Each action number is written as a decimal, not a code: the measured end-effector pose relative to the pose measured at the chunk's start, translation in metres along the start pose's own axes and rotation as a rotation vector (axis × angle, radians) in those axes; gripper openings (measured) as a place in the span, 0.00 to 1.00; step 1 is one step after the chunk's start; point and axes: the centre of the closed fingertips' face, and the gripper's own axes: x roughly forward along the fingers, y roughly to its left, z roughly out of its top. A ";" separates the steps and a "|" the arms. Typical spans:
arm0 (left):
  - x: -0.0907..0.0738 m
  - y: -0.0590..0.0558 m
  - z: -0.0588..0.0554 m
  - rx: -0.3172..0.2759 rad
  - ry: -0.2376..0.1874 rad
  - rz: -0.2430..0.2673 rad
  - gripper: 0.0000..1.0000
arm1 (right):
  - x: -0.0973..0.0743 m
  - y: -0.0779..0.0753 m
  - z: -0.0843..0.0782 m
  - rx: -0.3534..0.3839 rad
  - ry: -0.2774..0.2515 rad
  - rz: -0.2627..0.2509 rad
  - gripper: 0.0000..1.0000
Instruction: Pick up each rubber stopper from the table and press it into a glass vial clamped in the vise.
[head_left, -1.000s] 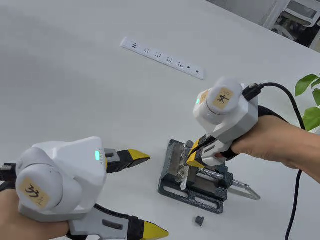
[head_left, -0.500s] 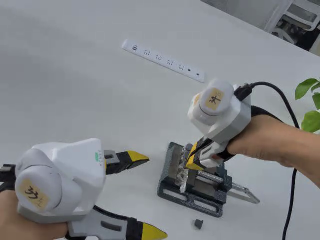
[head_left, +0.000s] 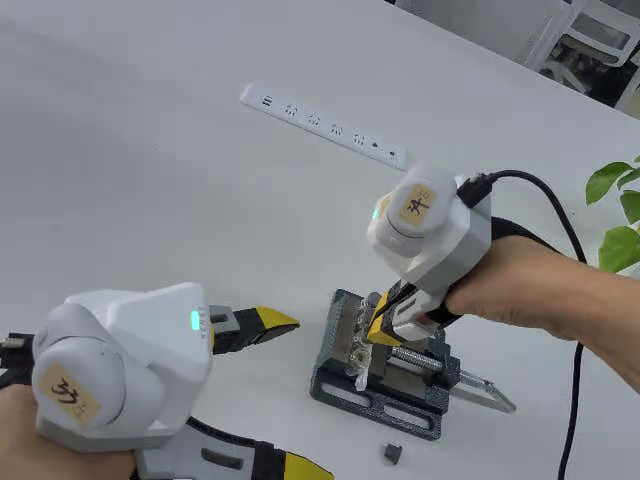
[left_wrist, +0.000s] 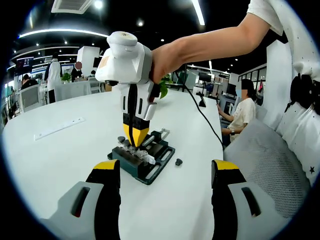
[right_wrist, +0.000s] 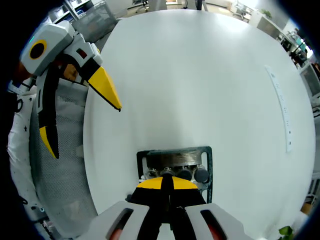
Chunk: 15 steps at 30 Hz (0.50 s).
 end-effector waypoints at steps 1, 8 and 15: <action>0.000 0.000 0.000 0.000 0.000 -0.001 0.73 | 0.000 0.000 0.000 0.004 -0.001 0.001 0.00; 0.001 0.000 0.000 0.000 0.000 -0.001 0.73 | 0.001 -0.001 0.001 -0.018 0.016 -0.006 0.00; 0.001 0.001 0.003 0.001 -0.002 0.001 0.73 | 0.002 -0.002 0.001 -0.023 0.017 -0.009 0.00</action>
